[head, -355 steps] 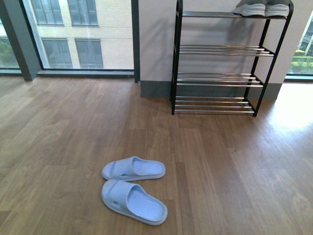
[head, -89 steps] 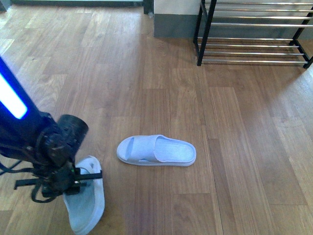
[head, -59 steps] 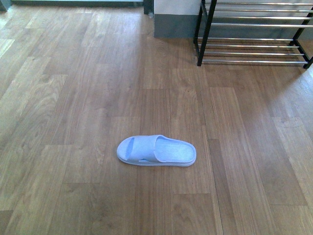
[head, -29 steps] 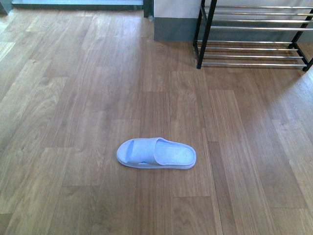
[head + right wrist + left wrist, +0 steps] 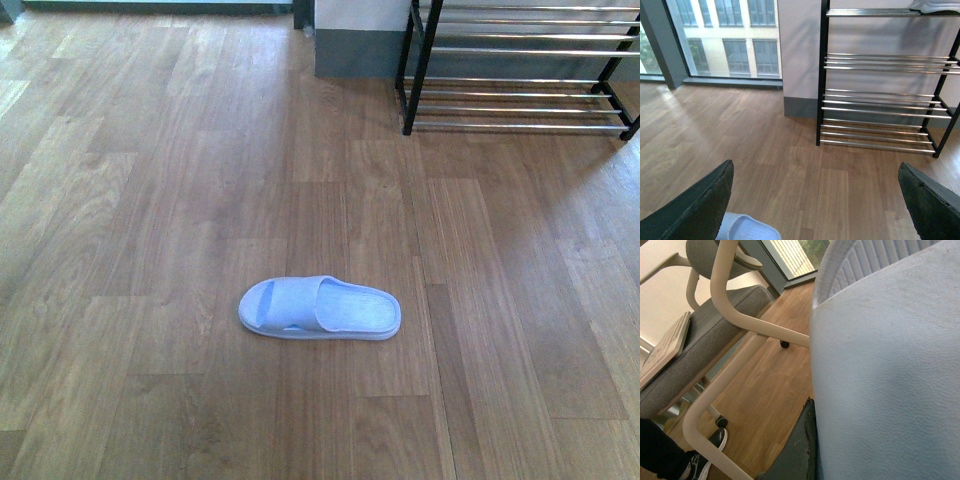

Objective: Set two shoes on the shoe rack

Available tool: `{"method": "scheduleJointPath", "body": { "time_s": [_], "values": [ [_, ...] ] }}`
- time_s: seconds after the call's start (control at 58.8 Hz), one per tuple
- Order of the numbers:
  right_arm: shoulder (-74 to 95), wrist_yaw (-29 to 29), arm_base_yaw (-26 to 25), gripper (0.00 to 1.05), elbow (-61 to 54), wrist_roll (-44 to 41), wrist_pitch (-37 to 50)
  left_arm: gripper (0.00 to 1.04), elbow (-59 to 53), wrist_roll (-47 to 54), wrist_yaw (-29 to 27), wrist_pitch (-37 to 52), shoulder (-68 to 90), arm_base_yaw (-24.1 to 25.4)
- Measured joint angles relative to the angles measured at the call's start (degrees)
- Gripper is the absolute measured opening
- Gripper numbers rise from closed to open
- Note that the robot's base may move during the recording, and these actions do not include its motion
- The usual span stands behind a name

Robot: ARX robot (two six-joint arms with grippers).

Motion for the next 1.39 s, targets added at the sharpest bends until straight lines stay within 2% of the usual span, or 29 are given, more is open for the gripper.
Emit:
{"method": "scheduleJointPath", "body": {
  "time_s": [0.51, 0.544, 0.595, 0.629, 0.68, 0.799, 0.867, 0.986, 1.122, 1.207, 1.275, 1.394],
  "values": [
    [-0.07, 0.09, 0.0, 0.95, 0.0, 0.0, 0.0, 0.02, -0.07, 0.02, 0.02, 0.0, -0.22, 0.0],
    [0.74, -1.66, -0.48, 0.95, 0.33, 0.55, -1.29, 0.02, -0.07, 0.02, -0.09, 0.0, -0.17, 0.15],
    [4.2, -9.11, -3.21, 0.95, 2.64, 3.08, -8.11, 0.02, -0.09, 0.02, -0.24, 0.0, -0.15, 0.28],
    [7.54, -12.09, -5.4, 0.95, 3.43, 3.34, -8.87, 0.02, -0.09, 0.02, -0.15, 0.0, -0.2, 0.28],
    [13.44, -15.8, -9.79, 0.95, 4.96, 3.37, -6.08, 0.02, -0.09, 0.04, -0.15, 0.0, -0.17, 0.28],
    [29.35, -14.27, -14.43, 0.95, 7.21, -0.46, 7.3, 0.02, -0.09, 0.04, -0.15, 0.0, -0.2, 0.28],
    [41.51, -12.33, -14.25, 0.95, 8.31, -3.98, 17.49, 0.02, -0.11, 0.04, -0.13, 0.0, -0.2, 0.28],
    [68.57, -11.02, -10.95, 0.95, 13.05, -11.8, 37.53, 0.02, -0.11, 0.04, -0.13, 0.0, -0.2, 0.28],
    [94.73, -9.81, -8.02, 0.95, 21.18, -16.76, 51.06, 0.02, -0.11, 0.04, -0.13, 0.0, -0.2, 0.28],
    [112.28, -8.96, -6.25, 0.95, 27.69, -18.95, 54.42, 0.02, -0.11, 0.04, -0.13, 0.0, -0.2, 0.28],
    [125.74, -8.57, -4.35, 0.95, 33.0, -19.89, 53.96, 0.02, -0.11, 0.04, -0.13, 0.0, -0.2, 0.28],
    [134.2, -9.11, -2.86, 0.95, 37.2, -20.44, 51.67, 0.02, -0.09, 0.04, -0.13, 0.0, -0.2, 0.28]
  ]
}}
